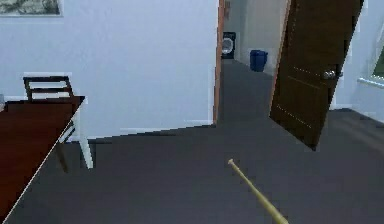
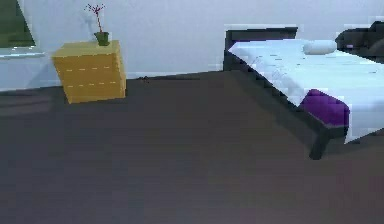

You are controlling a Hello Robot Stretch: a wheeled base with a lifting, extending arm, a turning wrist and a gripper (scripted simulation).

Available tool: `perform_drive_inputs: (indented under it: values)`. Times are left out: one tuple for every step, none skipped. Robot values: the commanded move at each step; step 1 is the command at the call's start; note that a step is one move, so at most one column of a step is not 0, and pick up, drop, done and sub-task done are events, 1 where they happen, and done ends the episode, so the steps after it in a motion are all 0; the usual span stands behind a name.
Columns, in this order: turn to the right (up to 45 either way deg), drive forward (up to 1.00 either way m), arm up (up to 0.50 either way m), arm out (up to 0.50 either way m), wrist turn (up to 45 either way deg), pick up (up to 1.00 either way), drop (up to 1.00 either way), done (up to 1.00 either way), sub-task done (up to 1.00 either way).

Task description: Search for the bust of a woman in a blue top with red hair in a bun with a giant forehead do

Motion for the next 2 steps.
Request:
perform_drive_inputs:
  values:
    - [0.0,1.0,0.0,0.0,0.0,0.0,0.0,0.0,0.0]
    - [27.0,0.0,0.0,0.0,0.0,0.0,0.0,0.0,0.0]
